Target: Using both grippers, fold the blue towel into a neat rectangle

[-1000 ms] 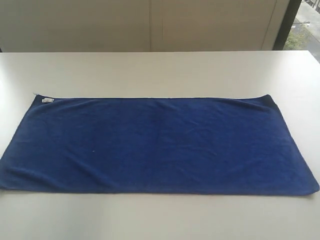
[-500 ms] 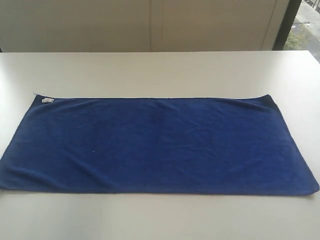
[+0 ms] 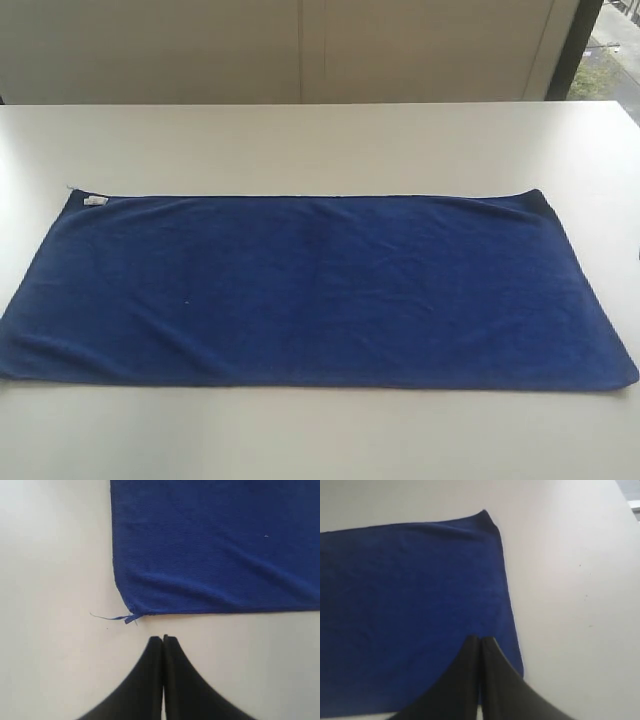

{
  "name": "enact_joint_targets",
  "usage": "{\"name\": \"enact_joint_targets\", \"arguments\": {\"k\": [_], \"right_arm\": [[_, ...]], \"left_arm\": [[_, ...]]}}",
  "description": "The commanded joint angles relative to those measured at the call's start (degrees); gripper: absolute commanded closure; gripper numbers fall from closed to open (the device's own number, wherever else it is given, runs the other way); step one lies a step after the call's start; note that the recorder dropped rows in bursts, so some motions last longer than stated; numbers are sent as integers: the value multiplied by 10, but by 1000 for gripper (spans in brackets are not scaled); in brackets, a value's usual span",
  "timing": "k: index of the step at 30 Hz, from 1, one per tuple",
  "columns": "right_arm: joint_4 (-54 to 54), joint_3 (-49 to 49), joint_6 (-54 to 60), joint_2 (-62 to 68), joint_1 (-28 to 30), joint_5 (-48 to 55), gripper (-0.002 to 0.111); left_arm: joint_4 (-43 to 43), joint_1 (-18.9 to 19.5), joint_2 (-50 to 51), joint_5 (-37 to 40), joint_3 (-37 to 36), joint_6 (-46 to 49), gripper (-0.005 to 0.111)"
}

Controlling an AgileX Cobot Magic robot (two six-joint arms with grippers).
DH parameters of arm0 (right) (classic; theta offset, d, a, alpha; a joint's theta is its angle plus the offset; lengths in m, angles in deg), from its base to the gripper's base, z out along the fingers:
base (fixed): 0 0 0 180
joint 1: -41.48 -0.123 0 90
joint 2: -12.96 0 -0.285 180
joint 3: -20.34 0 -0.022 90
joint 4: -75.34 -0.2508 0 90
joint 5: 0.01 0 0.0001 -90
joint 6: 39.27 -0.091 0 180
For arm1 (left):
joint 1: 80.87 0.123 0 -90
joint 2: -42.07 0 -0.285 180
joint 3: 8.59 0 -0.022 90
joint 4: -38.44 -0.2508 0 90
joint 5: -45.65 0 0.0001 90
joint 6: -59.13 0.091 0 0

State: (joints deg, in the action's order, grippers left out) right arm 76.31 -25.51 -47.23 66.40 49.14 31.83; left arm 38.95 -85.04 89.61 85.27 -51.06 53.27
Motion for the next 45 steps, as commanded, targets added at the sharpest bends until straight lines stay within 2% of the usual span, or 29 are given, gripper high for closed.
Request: {"name": "enact_joint_targets", "arguments": {"k": [1,11,17,20,25,29,45], "right_arm": [[-10,-4,0,59,3,0,108],[-15,114,20,300,3,3,108],[-14,219,51,435,19,54,107],[-15,256,80,487,23,68,98],[-15,305,83,552,33,69,71],[-16,319,98,582,43,69,59],[-15,320,108,659,44,-7,59]], "left_arm": [[2,1,-4,3,-3,-4,107],[2,1,-4,3,-3,-4,107],[2,1,-4,3,-3,-4,107],[2,1,-4,3,-3,-4,107],[2,1,-4,3,-3,-4,107],[2,1,-4,3,-3,-4,107],[2,1,-4,3,-3,-4,107]]}}
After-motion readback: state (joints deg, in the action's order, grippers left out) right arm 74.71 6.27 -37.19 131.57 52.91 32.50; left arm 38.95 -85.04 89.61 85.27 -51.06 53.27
